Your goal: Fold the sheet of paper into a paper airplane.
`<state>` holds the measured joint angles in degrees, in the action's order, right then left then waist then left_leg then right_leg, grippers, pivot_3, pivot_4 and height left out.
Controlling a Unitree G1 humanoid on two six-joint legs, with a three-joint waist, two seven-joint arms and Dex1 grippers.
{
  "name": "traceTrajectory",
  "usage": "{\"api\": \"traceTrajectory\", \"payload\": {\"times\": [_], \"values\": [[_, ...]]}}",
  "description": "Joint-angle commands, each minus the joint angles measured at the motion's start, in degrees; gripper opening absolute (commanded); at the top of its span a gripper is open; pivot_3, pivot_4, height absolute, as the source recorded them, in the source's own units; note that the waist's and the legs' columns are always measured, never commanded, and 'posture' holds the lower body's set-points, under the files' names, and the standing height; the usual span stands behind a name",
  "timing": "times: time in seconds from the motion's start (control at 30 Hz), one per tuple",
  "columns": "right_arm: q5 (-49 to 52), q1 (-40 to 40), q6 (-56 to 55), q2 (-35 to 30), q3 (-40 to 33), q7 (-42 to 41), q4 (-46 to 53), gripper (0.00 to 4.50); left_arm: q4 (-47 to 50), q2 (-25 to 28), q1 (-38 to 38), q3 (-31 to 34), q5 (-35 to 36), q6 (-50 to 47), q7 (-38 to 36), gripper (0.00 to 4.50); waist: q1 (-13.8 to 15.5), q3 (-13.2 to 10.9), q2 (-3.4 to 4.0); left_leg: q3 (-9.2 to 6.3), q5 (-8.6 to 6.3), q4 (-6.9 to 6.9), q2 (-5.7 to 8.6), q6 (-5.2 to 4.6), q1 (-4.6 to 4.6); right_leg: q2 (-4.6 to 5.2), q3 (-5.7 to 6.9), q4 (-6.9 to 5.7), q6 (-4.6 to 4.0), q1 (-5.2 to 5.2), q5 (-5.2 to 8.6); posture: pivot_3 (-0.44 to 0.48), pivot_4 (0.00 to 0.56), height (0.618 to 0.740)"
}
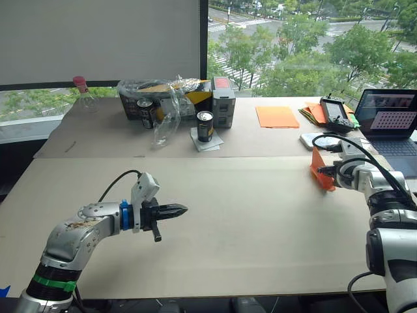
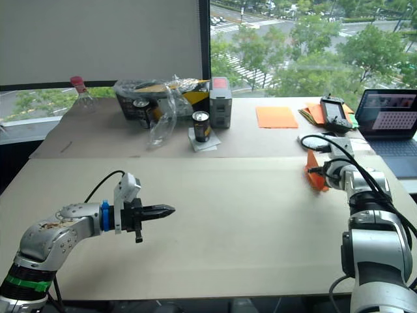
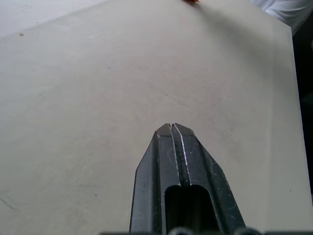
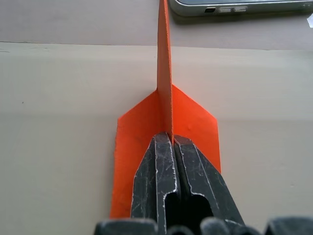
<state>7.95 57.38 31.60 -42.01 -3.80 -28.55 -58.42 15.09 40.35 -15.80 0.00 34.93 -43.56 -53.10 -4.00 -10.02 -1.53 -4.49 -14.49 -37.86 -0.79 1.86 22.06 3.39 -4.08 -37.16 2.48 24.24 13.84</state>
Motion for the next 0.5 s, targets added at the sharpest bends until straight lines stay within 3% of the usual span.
{"api": "traceTrajectory", "payload": {"times": [0.03, 0.33, 0.43, 0.5], "values": [[0.57, 1.4, -0.57, -0.52, -2.89, 0.61, 0.23, 0.3, 0.73, 0.04, -0.45, 0.15, -2.82, 3.84, 0.99, 0.0, 0.06, 0.0, 0.0, -0.01, 0.0, 0.0, 0.0, 0.0, 0.0, 0.0, 0.01, 0.0, 0.0, -0.01, 0.0, 0.0, 0.15, 0.73], [0.54, -0.2, 4.15, -2.13, -3.48, -1.63, 10.79, 3.34, -2.94, -1.19, -3.4, 0.82, -3.45, 2.69, 2.6, 0.0, 0.1, 0.01, 0.03, -0.01, 0.0, 0.0, 0.02, 0.0, 0.01, 0.01, 0.01, -0.01, 0.01, 0.0, -0.01, 0.0, 0.15, 0.73], [1.8, -1.25, 6.97, -3.11, -4.39, -2.6, 20.13, 4.34, -3.91, -1.03, -4.43, 0.84, -3.77, 3.26, 2.27, 0.0, 0.11, 0.0, 0.05, -0.01, 0.0, 0.0, 0.01, 0.0, 0.04, 0.01, 0.0, -0.01, 0.02, 0.03, 0.0, 0.0, 0.15, 0.73], [6.05, -5.35, 4.72, -2.63, -4.08, -10.11, 33.72, 4.43, -4.3, -1.16, -5.05, 0.74, -3.98, 3.77, 2.07, 0.0, 0.13, -0.01, 0.07, -0.02, 0.0, 0.0, 0.02, 0.0, 0.05, 0.01, 0.01, -0.01, 0.02, 0.04, 0.0, 0.0, 0.15, 0.73]]}}
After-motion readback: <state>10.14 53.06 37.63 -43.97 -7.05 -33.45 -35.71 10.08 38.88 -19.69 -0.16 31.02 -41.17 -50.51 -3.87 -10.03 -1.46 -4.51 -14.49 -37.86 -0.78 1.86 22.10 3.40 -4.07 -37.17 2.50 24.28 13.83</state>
